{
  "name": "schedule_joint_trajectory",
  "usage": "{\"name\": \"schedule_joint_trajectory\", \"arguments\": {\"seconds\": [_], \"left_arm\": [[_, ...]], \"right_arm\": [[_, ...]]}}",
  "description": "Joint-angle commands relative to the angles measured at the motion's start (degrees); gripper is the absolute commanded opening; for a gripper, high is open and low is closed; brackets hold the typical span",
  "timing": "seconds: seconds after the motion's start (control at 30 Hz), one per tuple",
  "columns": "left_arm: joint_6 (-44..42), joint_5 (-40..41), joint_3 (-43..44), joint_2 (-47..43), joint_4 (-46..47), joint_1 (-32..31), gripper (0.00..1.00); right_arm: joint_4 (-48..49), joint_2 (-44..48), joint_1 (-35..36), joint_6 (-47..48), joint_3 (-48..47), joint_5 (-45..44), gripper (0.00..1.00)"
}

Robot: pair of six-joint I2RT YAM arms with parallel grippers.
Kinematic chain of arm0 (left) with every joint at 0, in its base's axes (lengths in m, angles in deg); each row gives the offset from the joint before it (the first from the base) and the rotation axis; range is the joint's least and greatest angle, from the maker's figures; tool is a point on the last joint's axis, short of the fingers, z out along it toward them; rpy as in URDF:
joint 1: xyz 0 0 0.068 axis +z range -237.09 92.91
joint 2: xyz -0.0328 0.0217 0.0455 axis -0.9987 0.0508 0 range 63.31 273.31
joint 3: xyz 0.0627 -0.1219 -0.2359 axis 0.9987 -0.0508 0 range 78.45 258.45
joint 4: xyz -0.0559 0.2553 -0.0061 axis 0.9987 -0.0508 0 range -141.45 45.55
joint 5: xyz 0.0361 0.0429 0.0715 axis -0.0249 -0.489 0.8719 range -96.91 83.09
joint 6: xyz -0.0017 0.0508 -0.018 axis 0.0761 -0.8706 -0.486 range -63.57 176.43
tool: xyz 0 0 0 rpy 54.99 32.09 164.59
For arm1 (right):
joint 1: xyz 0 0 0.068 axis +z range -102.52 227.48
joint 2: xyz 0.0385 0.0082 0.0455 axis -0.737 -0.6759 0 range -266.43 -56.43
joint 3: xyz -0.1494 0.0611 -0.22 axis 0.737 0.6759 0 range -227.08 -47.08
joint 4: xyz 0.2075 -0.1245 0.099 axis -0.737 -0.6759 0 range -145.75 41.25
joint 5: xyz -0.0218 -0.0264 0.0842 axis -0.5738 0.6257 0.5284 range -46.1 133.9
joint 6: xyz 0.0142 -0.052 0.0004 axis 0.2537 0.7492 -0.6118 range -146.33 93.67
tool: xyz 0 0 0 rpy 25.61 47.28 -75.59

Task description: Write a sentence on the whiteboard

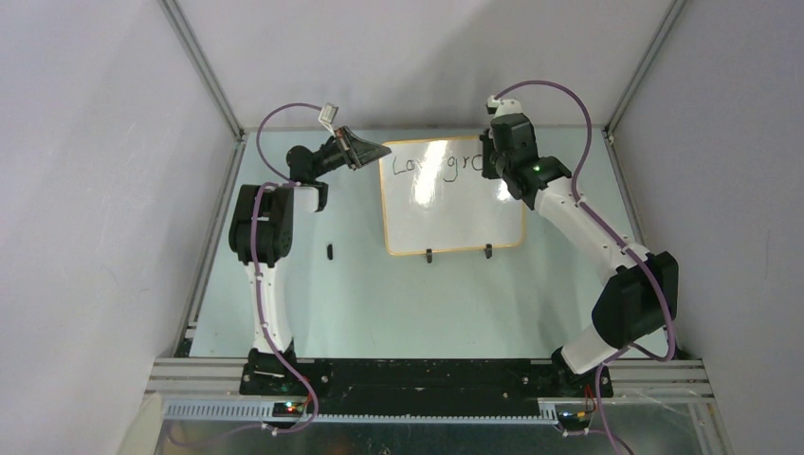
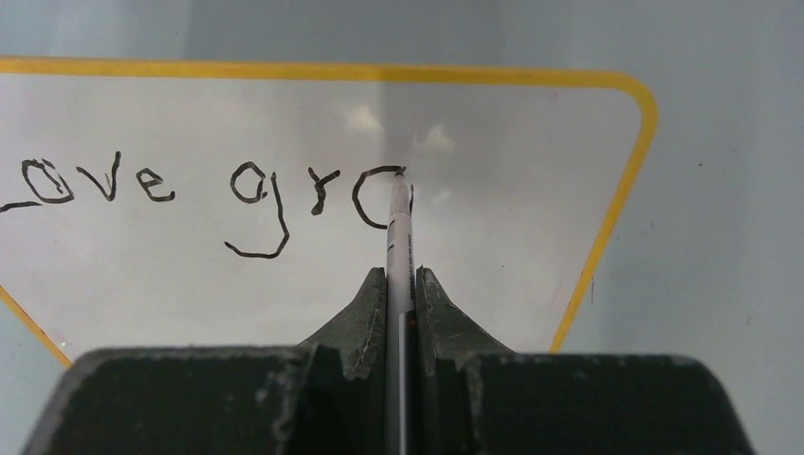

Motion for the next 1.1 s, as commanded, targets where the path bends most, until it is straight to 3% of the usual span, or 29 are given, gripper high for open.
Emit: {"name": "schedule_joint_trajectory", "arguments": {"seconds": [0.0, 1.07], "left_arm": [[-0.91, -0.52, -0.46, -3.45, 1.76, -0.44, 0.00], [-0.97, -0.54, -0.42, -3.47, 1.64, -0.43, 0.00]], "right_arm": [[-0.47, 1.52, -0.45, 0.17, 0.05, -1.09, 0.00], [0.95, 9.24, -2.48, -0.54, 3.20, 0.27, 0.00]]}}
